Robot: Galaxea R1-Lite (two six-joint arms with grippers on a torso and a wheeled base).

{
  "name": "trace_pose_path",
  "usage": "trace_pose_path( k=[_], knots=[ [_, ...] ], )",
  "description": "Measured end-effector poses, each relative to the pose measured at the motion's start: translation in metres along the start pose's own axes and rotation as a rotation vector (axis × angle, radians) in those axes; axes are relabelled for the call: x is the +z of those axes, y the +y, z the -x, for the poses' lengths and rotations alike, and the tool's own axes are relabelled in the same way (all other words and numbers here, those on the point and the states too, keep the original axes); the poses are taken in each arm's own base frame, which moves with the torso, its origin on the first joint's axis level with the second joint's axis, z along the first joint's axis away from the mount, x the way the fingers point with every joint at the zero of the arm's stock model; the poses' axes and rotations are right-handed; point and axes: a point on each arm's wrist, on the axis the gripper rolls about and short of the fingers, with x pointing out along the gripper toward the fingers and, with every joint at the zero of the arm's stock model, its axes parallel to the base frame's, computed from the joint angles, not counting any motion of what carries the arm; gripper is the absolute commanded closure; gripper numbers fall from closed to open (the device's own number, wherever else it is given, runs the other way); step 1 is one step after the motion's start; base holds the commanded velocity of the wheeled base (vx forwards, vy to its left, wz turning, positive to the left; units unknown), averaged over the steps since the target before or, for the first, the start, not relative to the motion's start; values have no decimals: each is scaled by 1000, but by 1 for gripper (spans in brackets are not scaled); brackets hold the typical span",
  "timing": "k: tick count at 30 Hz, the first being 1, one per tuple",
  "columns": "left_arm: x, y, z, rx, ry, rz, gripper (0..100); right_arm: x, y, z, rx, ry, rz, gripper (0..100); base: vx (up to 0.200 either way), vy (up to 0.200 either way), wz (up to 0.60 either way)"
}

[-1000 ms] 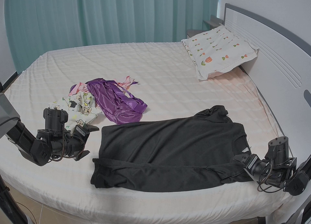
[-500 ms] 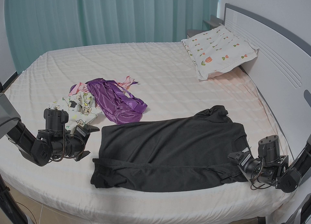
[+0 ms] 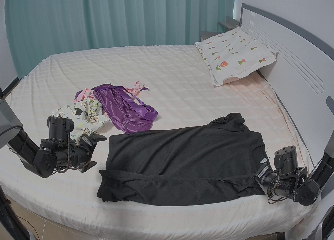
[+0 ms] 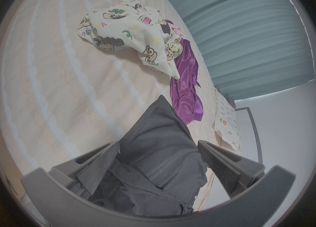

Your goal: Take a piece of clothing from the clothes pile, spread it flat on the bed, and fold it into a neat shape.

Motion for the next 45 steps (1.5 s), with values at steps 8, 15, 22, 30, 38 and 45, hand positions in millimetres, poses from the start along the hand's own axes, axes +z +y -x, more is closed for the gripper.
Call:
trace_pose_path(
  k=[8, 15, 22, 30, 38, 45],
  knots=[
    [1, 0, 0, 0, -6, 1, 0, -1, -2, 4, -5, 5, 11, 100, 0, 0, 0],
    [1, 0, 0, 2, -7, 2, 0, 11, 13, 8, 63, -32, 30, 100, 0, 0, 0],
    [1, 1, 0, 4, -7, 3, 0, 32, 36, 1, 93, -43, 30, 100, 0, 0, 0],
    [1, 1, 0, 5, -8, 4, 0, 58, 60, -15, 108, -34, 120, 100, 0, 0, 0],
    [2, 1, 0, 6, -8, 3, 0, 59, 57, -23, 86, -27, 135, 100, 0, 0, 0],
    [2, 2, 0, 8, -9, 3, 0, 48, 46, -7, 51, 9, 154, 100, 0, 0, 0]
  ],
)
